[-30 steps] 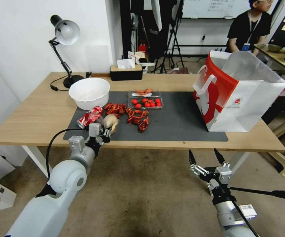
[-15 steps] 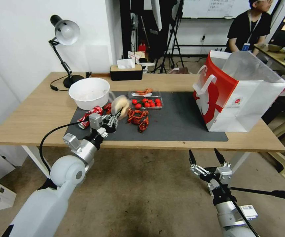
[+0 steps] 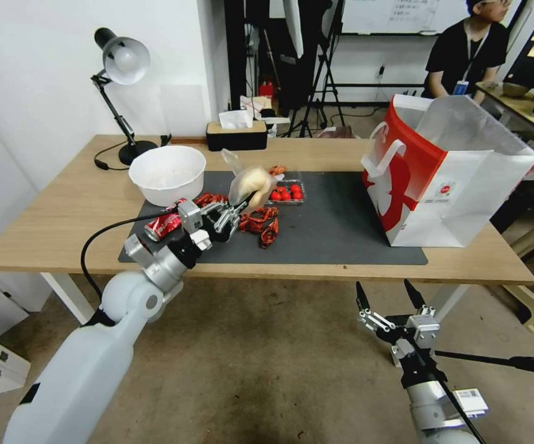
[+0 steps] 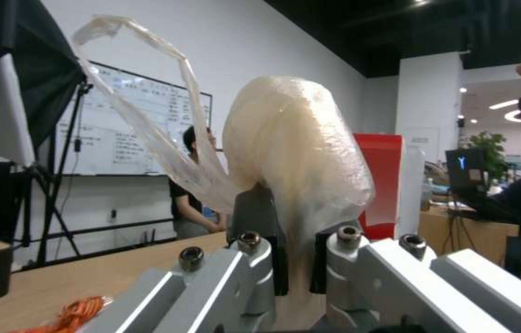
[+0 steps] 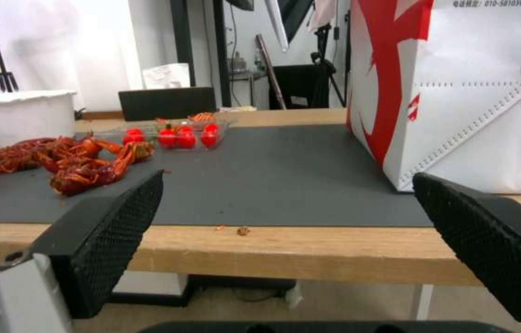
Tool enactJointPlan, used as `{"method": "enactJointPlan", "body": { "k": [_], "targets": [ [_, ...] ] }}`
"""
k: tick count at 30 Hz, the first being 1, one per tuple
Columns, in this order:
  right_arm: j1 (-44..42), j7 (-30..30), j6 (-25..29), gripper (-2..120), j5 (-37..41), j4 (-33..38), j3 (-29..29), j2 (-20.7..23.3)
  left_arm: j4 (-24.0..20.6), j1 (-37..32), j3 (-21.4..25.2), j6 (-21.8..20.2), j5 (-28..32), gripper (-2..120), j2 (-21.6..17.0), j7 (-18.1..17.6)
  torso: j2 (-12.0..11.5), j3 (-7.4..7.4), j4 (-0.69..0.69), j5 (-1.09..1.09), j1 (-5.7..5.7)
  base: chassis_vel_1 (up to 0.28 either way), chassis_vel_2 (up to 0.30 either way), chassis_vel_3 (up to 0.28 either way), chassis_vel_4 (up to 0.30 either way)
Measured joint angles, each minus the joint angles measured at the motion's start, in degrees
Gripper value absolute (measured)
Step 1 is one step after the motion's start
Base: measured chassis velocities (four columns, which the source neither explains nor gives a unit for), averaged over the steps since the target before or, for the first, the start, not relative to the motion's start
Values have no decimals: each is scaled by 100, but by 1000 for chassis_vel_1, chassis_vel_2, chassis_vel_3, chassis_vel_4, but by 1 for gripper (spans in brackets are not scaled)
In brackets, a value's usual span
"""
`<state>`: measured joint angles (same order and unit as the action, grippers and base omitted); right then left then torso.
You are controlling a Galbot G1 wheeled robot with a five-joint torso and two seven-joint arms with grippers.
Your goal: Pick up the trash from the table and place it into the takeout bag.
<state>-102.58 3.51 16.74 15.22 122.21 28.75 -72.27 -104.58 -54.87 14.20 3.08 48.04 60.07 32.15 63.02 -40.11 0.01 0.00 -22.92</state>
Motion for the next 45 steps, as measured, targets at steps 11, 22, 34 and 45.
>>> {"method": "enactJointPlan", "body": {
  "k": [11, 22, 34, 45],
  "targets": [
    [-65, -5, 4, 100, -68, 58, 18, -104, 589, 1154, -893, -137, 146, 3, 212, 9, 0, 0, -1, 2, 0, 0, 0, 0, 0],
    [-124, -6, 10, 100, -168, 99, 39, -266, 1416, 2365, -1869, -181, 175, 3, 826, 42, 0, 0, -1, 1, 0, 0, 0, 0, 0],
    [-137, -6, 19, 100, -219, 101, 34, -353, 1789, 2849, -2158, -183, 186, 3, 1074, 91, 0, 0, 1, 1, 0, 0, 0, 0, 0],
    [-171, -12, 76, 100, -276, 99, 33, -498, 2682, 3782, -2594, -173, 193, 3, 1684, 167, 0, 0, -1, 1, 0, 0, 0, 0, 0]
  ]
}}
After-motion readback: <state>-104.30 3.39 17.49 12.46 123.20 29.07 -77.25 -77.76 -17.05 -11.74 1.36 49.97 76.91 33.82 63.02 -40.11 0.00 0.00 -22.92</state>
